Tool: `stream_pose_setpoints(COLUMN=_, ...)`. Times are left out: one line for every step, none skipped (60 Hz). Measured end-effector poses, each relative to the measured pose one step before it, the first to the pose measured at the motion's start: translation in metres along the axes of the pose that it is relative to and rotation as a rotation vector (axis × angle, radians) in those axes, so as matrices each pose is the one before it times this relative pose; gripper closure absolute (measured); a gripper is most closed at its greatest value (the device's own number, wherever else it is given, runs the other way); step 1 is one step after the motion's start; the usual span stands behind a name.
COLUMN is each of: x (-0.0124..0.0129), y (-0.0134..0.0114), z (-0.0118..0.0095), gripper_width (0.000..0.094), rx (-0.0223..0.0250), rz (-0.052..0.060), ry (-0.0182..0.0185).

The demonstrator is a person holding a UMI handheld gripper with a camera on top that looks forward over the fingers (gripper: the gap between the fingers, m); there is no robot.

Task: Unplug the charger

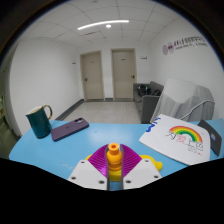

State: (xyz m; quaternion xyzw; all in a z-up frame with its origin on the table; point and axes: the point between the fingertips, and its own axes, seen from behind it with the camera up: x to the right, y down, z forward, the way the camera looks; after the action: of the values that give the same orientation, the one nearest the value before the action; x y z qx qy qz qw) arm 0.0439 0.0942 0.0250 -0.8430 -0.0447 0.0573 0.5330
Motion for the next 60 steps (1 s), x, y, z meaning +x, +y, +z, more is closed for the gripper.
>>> stream_pose_setpoints(x=0.00006, y=0.00025, z=0.00025, gripper_width=0.0812, rx=-0.0022, rz=-0.0086, ry=0.00698)
stream_pose_setpoints(x=0.00061, y=0.00021, z=0.00022, gripper_width=0.0825, rx=-0.00249, rz=-0.0054, ry=0.00945)
stream_pose_setpoints(x=0.00034, y=0.00017, z=0.00042, gripper_width=0.0847, rx=-0.00132, rz=-0.0055, ry=0.00682)
stream_pose_setpoints(x=-0.00021, y=-0.00096, z=0.00051, gripper_width=0.0864, rx=0.00397, rz=-0.0074, ry=0.00536)
stream_pose_setpoints(x=0.0001, y=-0.00089, z=0.00045, gripper_width=0.0878, rx=0.00427, rz=-0.0082, ry=0.00438)
stream_pose_setpoints(x=0.00003, y=0.00062, z=0.0003, gripper_width=0.0883, rx=-0.00347, rz=-0.0059, ry=0.00391)
stream_pose_setpoints(x=0.00003, y=-0.00104, z=0.00059, gripper_width=0.0886, rx=0.00209, rz=-0.0029, ry=0.00257)
stream_pose_setpoints(x=0.00011, y=-0.00054, z=0.00055, gripper_width=0.0889, rx=0.00088, rz=-0.0027, ry=0.00167)
stream_pose_setpoints(x=-0.00032, y=-0.00011, z=0.00049, gripper_width=0.0892, rx=-0.00058, rz=-0.0012, ry=-0.00002)
stream_pose_setpoints(x=-0.00002, y=-0.0001, z=0.00044, gripper_width=0.0894, rx=-0.00016, rz=0.0001, ry=-0.00092)
stream_pose_setpoints(x=0.00009, y=-0.00059, z=0.00008, gripper_width=0.0896, rx=-0.00192, rz=0.0025, ry=-0.00127)
stream_pose_setpoints(x=0.00013, y=0.00017, z=-0.00031, gripper_width=0.0897, rx=-0.00932, rz=0.0043, ry=-0.00308)
stream_pose_setpoints(x=0.00028, y=0.00059, z=-0.00068, gripper_width=0.0899, rx=-0.01815, rz=0.0073, ry=-0.00345)
stream_pose_setpoints(x=0.00027, y=-0.0019, z=-0.00236, gripper_width=0.0901, rx=-0.01523, rz=0.011, ry=-0.00419)
stream_pose_setpoints(x=-0.00049, y=-0.00889, z=-0.00475, gripper_width=0.0903, rx=0.01109, rz=0.0171, ry=-0.0097)
stream_pose_setpoints(x=-0.00202, y=-0.01595, z=-0.00652, gripper_width=0.0904, rx=0.04188, rz=0.0181, ry=-0.01397)
stream_pose_setpoints(x=-0.00139, y=-0.0255, z=-0.00485, gripper_width=0.0902, rx=0.04502, rz=0.0091, ry=-0.00837)
stream_pose_setpoints(x=0.00059, y=-0.02388, z=-0.00647, gripper_width=0.0904, rx=0.05705, rz=-0.0048, ry=0.00055)
stream_pose_setpoints(x=0.00247, y=-0.02007, z=-0.00486, gripper_width=0.0904, rx=0.0546, rz=-0.023, ry=0.01266)
stream_pose_setpoints(x=0.0067, y=-0.0201, z=-0.00355, gripper_width=0.0904, rx=0.03468, rz=-0.0302, ry=0.01796)
stream_pose_setpoints(x=0.00891, y=-0.01548, z=-0.00246, gripper_width=0.0904, rx=0.01532, rz=-0.0275, ry=0.01789)
stream_pose_setpoints(x=0.00822, y=-0.01068, z=-0.00159, gripper_width=0.0905, rx=0.00887, rz=-0.0185, ry=0.01707)
stream_pose_setpoints(x=0.00964, y=-0.00948, z=-0.00131, gripper_width=0.0905, rx=0.0057, rz=-0.0081, ry=0.01473)
stream_pose_setpoints(x=0.00924, y=-0.00593, z=-0.00132, gripper_width=0.0904, rx=-0.00032, rz=0.0017, ry=0.01259)
stream_pose_setpoints(x=0.01387, y=-0.00937, z=-0.00349, gripper_width=0.0904, rx=0.00104, rz=0.01, ry=0.00765)
stream_pose_setpoints(x=0.00573, y=-0.00306, z=-0.00149, gripper_width=0.0903, rx=-0.00498, rz=0.0097, ry=0.00994)
stream_pose_setpoints(x=0.00739, y=-0.00124, z=-0.00189, gripper_width=0.0904, rx=-0.00386, rz=0.0059, ry=0.00945)
stream_pose_setpoints(x=0.0076, y=0.00038, z=-0.00137, gripper_width=0.0903, rx=-0.00654, rz=0.0022, ry=0.01148)
stream_pose_setpoints(x=0.00838, y=0.0029, z=-0.00214, gripper_width=0.0902, rx=-0.01171, rz=-0.0023, ry=0.01372)
stream_pose_setpoints(x=0.00952, y=0.00545, z=-0.0016, gripper_width=0.0903, rx=-0.01674, rz=-0.0061, ry=0.01477)
stream_pose_setpoints(x=0.00892, y=0.00745, z=-0.00128, gripper_width=0.0903, rx=-0.02185, rz=-0.0079, ry=0.01699)
stream_pose_setpoints(x=0.0137, y=0.01196, z=0.00171, gripper_width=0.0902, rx=-0.02201, rz=-0.0093, ry=0.01698)
stream_pose_setpoints(x=0.0056, y=0.00718, z=-0.00542, gripper_width=0.0902, rx=-0.02908, rz=-0.0054, ry=0.01463)
stream_pose_setpoints(x=0.00501, y=0.01044, z=-0.00214, gripper_width=0.09, rx=-0.03967, rz=-0.0053, ry=0.01355)
stream_pose_setpoints(x=0.00539, y=0.01468, z=-0.00152, gripper_width=0.0899, rx=-0.03895, rz=-0.004, ry=0.01002)
stream_pose_setpoints(x=0.00459, y=0.01493, z=-0.0011, gripper_width=0.09, rx=-0.03816, rz=0.001, ry=0.00844)
stream_pose_setpoints(x=0.00448, y=0.01483, z=-0.00029, gripper_width=0.0899, rx=-0.03953, rz=0.0057, ry=0.00648)
stream_pose_setpoints(x=0.00403, y=0.01599, z=-0.00068, gripper_width=0.0897, rx=-0.03906, rz=0.006, ry=0.00401)
stream_pose_setpoints(x=0.00475, y=0.01846, z=0.00494, gripper_width=0.0899, rx=-0.03884, rz=0.0033, ry=0.0039)
stream_pose_setpoints(x=0.0009, y=0.01099, z=-0.00462, gripper_width=0.0897, rx=-0.03352, rz=0.0086, ry=-0.00027)
stream_pose_setpoints(x=0.00407, y=0.01666, z=0.00585, gripper_width=0.0896, rx=-0.03193, rz=0.0039, ry=0.00225)
stream_pose_setpoints(x=0.00327, y=0.0151, z=0.00481, gripper_width=0.0896, rx=-0.02906, rz=0.0023, ry=-0.00346)
stream_pose_setpoints(x=0.0002, y=0.0107, z=-0.00053, gripper_width=0.0895, rx=-0.02584, rz=0.0085, ry=-0.00584)
stream_pose_setpoints(x=0.00058, y=0.01069, z=0.00146, gripper_width=0.0894, rx=-0.02053, rz=0.0063, ry=-0.00223)
stream_pose_setpoints(x=0.00009, y=0.00758, z=0.00119, gripper_width=0.0894, rx=-0.01574, rz=0.0071, ry=-0.00219)
stream_pose_setpoints(x=-0.0003, y=0.00612, z=0.00107, gripper_width=0.0894, rx=-0.0122, rz=0.0063, ry=-0.00453)
stream_pose_setpoints(x=-0.00062, y=0.00558, z=0.00134, gripper_width=0.0894, rx=-0.01115, rz=0.0047, ry=-0.00519)
stream_pose_setpoints(x=-0.0003, y=0.00459, z=0.00137, gripper_width=0.0893, rx=-0.00897, rz=0.0031, ry=-0.00426)
stream_pose_setpoints(x=-0.00013, y=0.00385, z=0.00128, gripper_width=0.0893, rx=-0.00657, rz=0.0003, ry=-0.0031)
stream_pose_setpoints(x=-0.00023, y=0.00343, z=0.00157, gripper_width=0.0894, rx=-0.00597, rz=-0.0025, ry=-0.00361)
stream_pose_setpoints(x=0.00011, y=0.00318, z=0.00194, gripper_width=0.0892, rx=-0.00619, rz=-0.004, ry=-0.00301)
stream_pose_setpoints(x=-0.00051, y=0.00071, z=0.00082, gripper_width=0.0892, rx=-0.01785, rz=-0.0037, ry=0.00107)
stream_pose_setpoints(x=0.00127, y=0.00399, z=0.00369, gripper_width=0.0891, rx=-0.00004, rz=-0.003, ry=-0.00296)
stream_pose_setpoints(x=0.00051, y=0.00251, z=0.00157, gripper_width=0.0892, rx=-0.0057, rz=-0.0035, ry=-0.00215)
stream_pose_setpoints(x=-0.00021, y=0.00178, z=0.00143, gripper_width=0.0892, rx=-0.00471, rz=-0.0034, ry=-0.00285)
stream_pose_setpoints(x=-0.0004, y=0.00085, z=0.00148, gripper_width=0.089, rx=-0.00092, rz=-0.0013, ry=-0.00361)
stream_pose_setpoints(x=-0.00056, y=0.00029, z=0.00132, gripper_width=0.0888, rx=0.00103, rz=0.0003, ry=-0.00397)
stream_pose_setpoints(x=-0.00041, y=0.00051, z=0.00146, gripper_width=0.0884, rx=0.00022, rz=0.0009, ry=-0.00469)
stream_pose_setpoints(x=-0.00078, y=0.00102, z=0.00026, gripper_width=0.0879, rx=-0.00587, rz=0.0004, ry=-0.00504)
stream_pose_setpoints(x=-0.00063, y=0.00135, z=0.00138, gripper_width=0.087, rx=-0.00492, rz=0.0022, ry=-0.00639)
